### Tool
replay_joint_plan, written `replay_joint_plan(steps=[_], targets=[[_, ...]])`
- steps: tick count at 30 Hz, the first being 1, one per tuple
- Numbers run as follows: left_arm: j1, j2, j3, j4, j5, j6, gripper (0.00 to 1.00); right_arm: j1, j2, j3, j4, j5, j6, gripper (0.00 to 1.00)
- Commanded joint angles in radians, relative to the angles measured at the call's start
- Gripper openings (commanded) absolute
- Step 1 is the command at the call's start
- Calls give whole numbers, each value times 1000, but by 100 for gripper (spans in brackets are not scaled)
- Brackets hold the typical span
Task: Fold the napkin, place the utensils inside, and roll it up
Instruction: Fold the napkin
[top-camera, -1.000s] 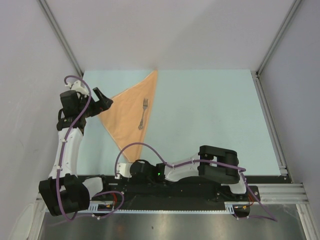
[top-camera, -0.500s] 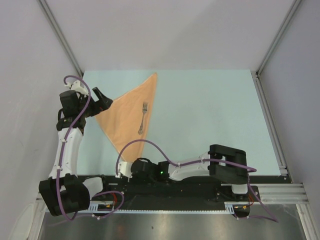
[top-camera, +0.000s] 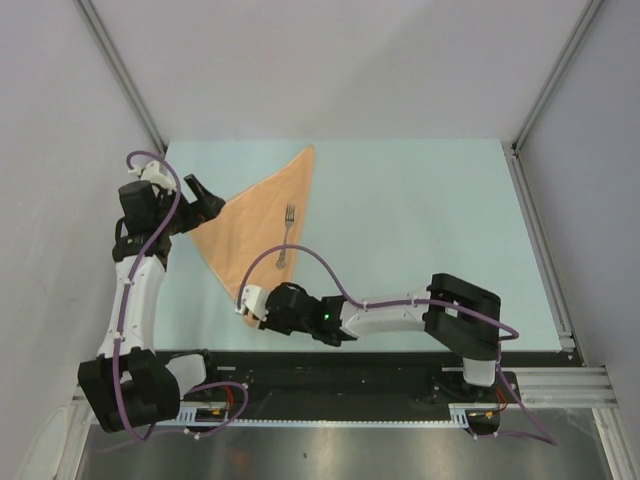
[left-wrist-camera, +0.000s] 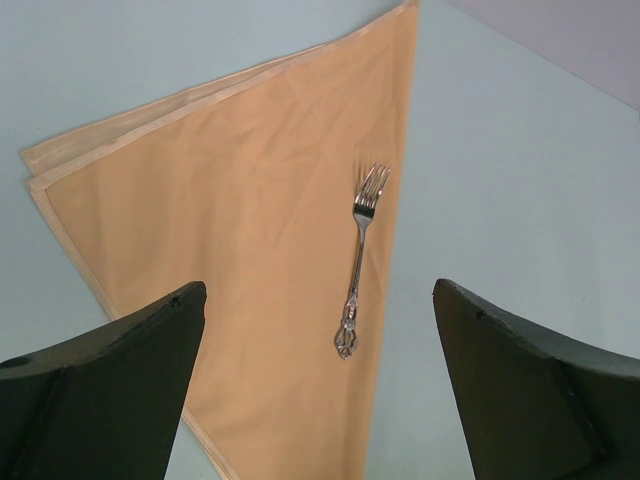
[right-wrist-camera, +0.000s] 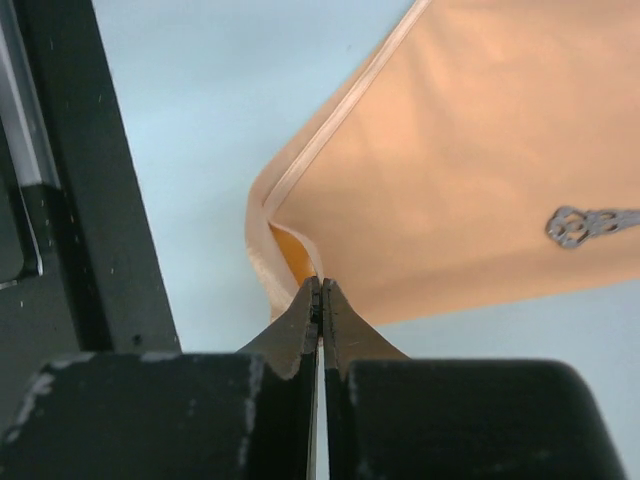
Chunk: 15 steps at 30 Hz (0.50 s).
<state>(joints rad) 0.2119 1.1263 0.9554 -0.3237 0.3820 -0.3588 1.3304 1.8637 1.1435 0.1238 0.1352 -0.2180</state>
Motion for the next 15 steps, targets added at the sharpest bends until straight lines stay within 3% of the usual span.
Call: replay_joint_plan(steps=[1,15], targets=[[17,-26,2,26,21,-9,100,-43,15,82,-4,-5,37,0],[18,-37,0,31,32,-14,100,-296,195,243,13,-26,109,0]])
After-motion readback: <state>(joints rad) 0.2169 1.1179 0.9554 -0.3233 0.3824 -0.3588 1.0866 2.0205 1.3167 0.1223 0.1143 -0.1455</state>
